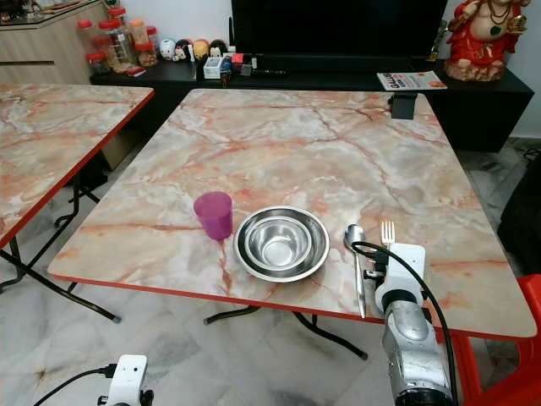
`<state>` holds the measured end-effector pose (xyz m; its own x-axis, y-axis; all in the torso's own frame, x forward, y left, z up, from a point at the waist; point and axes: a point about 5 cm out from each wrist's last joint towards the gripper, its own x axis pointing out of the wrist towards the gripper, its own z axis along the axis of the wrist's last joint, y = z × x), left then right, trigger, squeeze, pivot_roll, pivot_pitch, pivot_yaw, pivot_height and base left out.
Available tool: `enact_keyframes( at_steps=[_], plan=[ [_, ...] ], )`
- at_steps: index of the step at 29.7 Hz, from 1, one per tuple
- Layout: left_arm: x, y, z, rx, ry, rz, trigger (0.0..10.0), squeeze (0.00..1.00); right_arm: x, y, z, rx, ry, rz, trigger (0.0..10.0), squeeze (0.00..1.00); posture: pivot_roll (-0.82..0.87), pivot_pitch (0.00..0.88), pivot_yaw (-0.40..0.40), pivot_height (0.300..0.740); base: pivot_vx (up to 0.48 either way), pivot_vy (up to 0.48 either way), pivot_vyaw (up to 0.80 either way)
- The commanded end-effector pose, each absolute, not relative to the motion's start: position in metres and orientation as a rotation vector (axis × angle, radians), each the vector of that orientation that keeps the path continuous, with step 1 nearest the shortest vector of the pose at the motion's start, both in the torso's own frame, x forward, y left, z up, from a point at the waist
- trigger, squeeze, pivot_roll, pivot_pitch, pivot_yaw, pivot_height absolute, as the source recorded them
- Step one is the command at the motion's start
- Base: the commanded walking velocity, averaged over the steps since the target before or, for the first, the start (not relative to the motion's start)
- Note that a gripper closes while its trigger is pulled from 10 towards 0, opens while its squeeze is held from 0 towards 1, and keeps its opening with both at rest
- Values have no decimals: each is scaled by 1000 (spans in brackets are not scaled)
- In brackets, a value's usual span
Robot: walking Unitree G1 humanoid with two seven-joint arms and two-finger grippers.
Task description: Setting the table
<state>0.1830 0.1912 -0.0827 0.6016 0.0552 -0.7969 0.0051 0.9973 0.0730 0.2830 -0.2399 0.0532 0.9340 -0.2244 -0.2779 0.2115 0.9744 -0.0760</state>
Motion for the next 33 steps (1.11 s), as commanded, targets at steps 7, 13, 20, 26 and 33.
enact_keyframes(
  at_steps=[7, 13, 20, 26, 33],
  plan=[
    [186, 195, -81, 69, 924, 38, 10000, 0, 287, -237, 54, -39, 287, -223, 10000, 0, -95, 0, 55, 740, 0, 0, 0],
    [186, 195, -81, 69, 923, 38, 10000, 0, 287, -237, 54, -39, 288, -223, 10000, 0, -94, 0, 56, 740, 0, 0, 0],
    [187, 196, -80, 67, 922, 35, 10000, 0, 287, -238, 54, -41, 290, -236, 10000, 0, -92, 0, 57, 740, 0, 0, 0],
    [188, 196, -80, 68, 920, 34, 10000, 0, 287, -239, 53, -40, 290, -251, 10000, 0, -93, 0, 60, 740, 0, 0, 0],
    [189, 197, -79, 70, 919, 33, 10000, 0, 287, -239, 54, -37, 286, -250, 10000, 0, -92, 0, 60, 740, 0, 0, 0]
  ],
)
